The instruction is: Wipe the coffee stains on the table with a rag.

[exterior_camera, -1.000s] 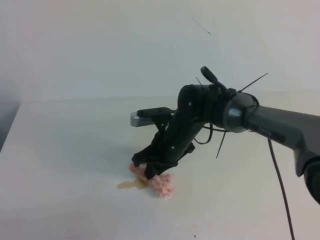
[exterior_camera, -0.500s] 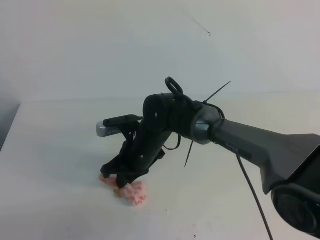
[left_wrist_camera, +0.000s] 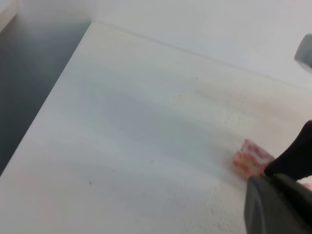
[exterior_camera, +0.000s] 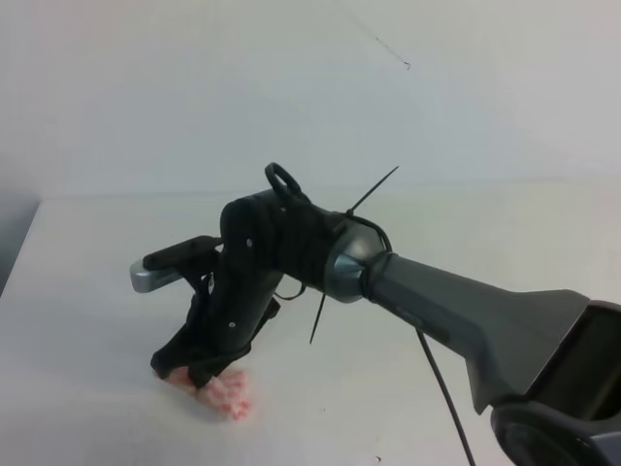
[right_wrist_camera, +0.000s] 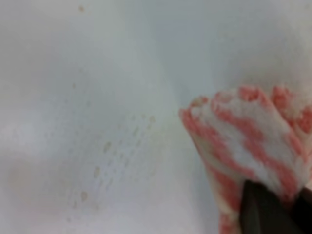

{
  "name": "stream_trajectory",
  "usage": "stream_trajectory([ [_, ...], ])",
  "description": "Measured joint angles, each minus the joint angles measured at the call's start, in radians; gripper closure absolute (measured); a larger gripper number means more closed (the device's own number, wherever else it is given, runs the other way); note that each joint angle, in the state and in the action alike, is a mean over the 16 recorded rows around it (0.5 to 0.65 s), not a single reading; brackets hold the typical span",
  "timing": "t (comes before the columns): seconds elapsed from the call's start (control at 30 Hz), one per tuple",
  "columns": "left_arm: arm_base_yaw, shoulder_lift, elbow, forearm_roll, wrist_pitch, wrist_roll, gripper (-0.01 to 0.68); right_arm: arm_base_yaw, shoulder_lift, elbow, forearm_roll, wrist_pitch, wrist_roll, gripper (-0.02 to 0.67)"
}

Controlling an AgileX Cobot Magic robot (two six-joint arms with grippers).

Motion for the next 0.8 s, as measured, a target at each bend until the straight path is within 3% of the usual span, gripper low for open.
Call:
stream_trajectory([
  [0.2, 0.0, 0.002, 0.0, 0.0, 0.0, 0.0, 0.674, -0.014, 0.016, -0.004, -0.062, 0.036, 0.025, 0.602],
  [0.53, 0.0, 0.002, 0.0, 0.0, 0.0, 0.0, 0.674, -0.132, -0.004, 0.006, -0.15, 0.126, 0.047, 0.603],
  [0.8, 0.0, 0.002, 0.0, 0.0, 0.0, 0.0, 0.674, -0.184, -0.127, 0.133, -0.207, 0.111, 0.041, 0.603],
])
